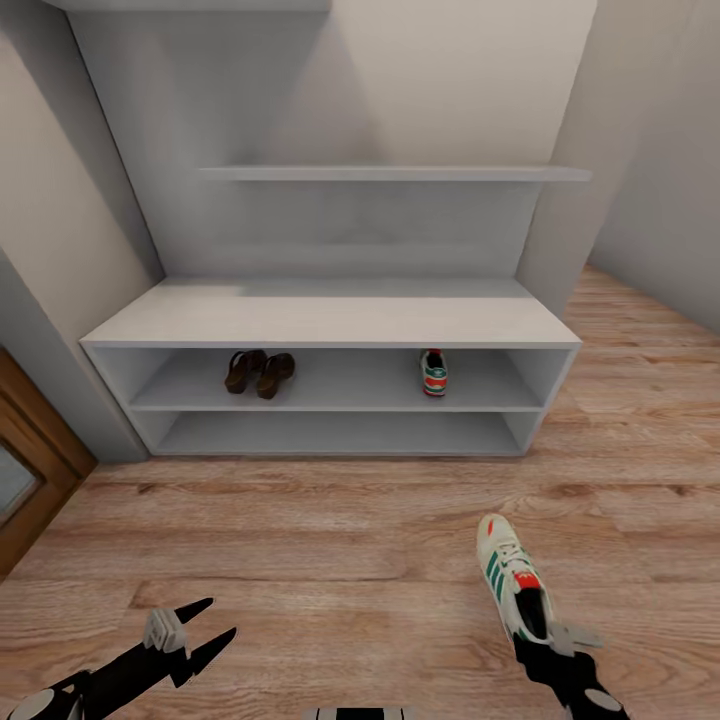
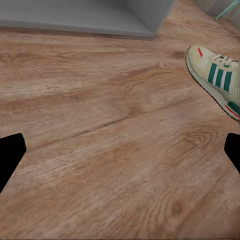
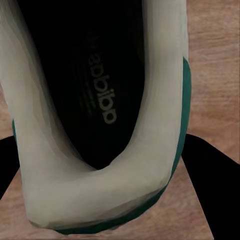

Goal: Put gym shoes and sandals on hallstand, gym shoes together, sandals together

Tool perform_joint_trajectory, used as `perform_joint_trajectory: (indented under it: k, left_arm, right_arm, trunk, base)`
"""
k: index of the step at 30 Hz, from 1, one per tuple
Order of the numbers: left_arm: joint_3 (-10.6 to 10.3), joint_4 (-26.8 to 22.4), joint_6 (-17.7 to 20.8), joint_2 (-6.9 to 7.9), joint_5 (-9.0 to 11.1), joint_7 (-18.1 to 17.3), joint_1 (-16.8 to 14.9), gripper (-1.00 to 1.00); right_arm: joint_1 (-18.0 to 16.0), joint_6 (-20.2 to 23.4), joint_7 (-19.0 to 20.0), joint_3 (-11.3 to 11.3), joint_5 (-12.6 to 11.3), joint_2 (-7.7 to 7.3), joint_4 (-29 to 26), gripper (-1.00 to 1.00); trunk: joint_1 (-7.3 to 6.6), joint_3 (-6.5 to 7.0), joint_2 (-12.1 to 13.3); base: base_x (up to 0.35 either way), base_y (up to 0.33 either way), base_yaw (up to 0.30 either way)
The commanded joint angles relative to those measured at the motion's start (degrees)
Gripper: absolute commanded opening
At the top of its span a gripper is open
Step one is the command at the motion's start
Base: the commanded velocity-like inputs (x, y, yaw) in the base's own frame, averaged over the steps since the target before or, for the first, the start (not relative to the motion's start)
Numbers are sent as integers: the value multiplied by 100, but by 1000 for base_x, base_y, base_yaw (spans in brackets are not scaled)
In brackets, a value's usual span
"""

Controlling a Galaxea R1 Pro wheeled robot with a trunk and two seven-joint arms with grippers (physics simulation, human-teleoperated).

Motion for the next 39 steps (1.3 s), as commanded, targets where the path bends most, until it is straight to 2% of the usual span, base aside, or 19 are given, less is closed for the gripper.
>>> perform_joint_trajectory:
  k: [1,3,7,8,12,14,26,28,29,35,36,39]
  left_arm:
    - [17,4,-52,-2,-28,-15,-5,100]
    - [21,4,-49,-2,-28,-16,-5,100]
    - [23,4,-52,-2,-28,-16,-5,100]
    - [23,4,-54,-2,-28,-16,-5,100]
    - [24,4,-56,-2,-28,-20,-5,100]
    - [29,4,-56,-1,-27,-19,-5,100]
    - [21,4,-74,-5,-33,-16,-5,100]
    - [14,8,-91,-15,-40,-16,-5,100]
    - [9,10,-100,-23,-46,-16,-5,100]
    - [-6,12,-108,-37,-59,-16,-5,100]
    - [-11,13,-113,-51,-63,-16,-5,100]
    - [-23,11,-122,-49,-60,-23,-5,100]
  right_arm:
    - [-3,34,56,-34,69,53,-70,-100]
    - [-3,55,55,-10,73,183,-208,-100]
    - [-3,67,55,26,76,267,-282,-100]
    - [-3,69,56,136,77,282,-293,-100]
    - [-3,71,50,427,77,295,-292,-100]
    - [-3,71,49,485,76,297,-291,-100]
    - [-4,99,24,510,85,254,-404,-100]
    - [-56,306,18,519,94,259,-490,-100]
    - [-168,610,16,526,93,273,-568,-100]
    - [-575,1585,12,540,87,334,-924,-100]
    - [-660,1967,13,539,98,362,-1160,-100]
    - [-673,2008,13,550,97,372,-1285,-100]
  trunk:
    - [-1,-5,-2]
    - [-1,-5,-2]
    - [-1,-5,-2]
    - [-1,-5,-2]
    - [-1,-5,-2]
    - [-1,-5,-2]
    - [-1,-5,-2]
    - [-1,-5,-2]
    - [-1,-5,-2]
    - [-1,-5,-2]
    - [-1,-5,-2]
    - [-1,-5,-2]
  base:
    - [0,298,0]
    - [0,302,0]
    - [0,305,0]
    - [0,307,0]
    - [0,307,0]
    - [0,307,0]
    - [-53,298,0]
    - [-136,168,0]
    - [-54,67,0]
    - [-21,26,0]
    - [0,0,0]
    - [0,0,0]
